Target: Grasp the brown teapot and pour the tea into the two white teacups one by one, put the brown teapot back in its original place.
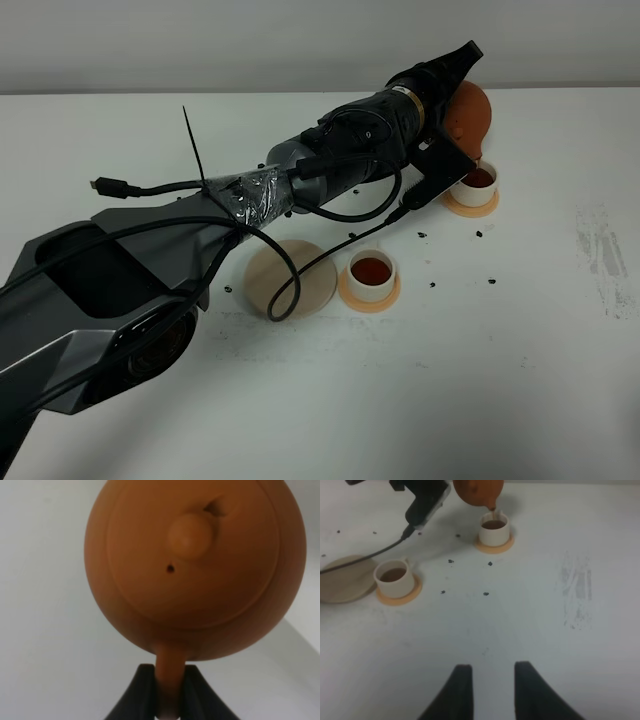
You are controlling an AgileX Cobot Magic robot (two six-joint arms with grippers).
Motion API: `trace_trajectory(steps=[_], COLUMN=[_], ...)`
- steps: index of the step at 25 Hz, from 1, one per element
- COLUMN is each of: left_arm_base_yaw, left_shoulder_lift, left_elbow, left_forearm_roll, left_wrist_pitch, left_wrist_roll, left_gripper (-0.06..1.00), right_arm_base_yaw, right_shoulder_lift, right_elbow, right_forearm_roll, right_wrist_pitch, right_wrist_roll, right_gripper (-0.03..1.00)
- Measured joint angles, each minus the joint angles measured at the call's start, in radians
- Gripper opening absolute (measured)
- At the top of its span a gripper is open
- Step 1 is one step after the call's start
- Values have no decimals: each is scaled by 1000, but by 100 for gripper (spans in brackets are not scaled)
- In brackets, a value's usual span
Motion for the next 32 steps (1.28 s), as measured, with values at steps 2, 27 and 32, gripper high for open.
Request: trace_trajectory(steps=[2,27,32], left_arm_base_yaw=[0,7,-4], left_shoulder_lift=[0,-207,-226], left_elbow=[0,0,0], left_forearm_roll=[-32,-764,-920], left_wrist_pitch=[1,349,479], left_wrist_roll=[-22,-234,-234], left_gripper=[13,13,13], right_arm_base_yaw=[0,0,0], right_shoulder_lift=[0,0,0], right_elbow=[0,0,0], right_forearm_roll=[0,0,0], right_wrist_pitch=[0,0,0], right_wrist_roll=[0,0,0], right_gripper=[23,23,23])
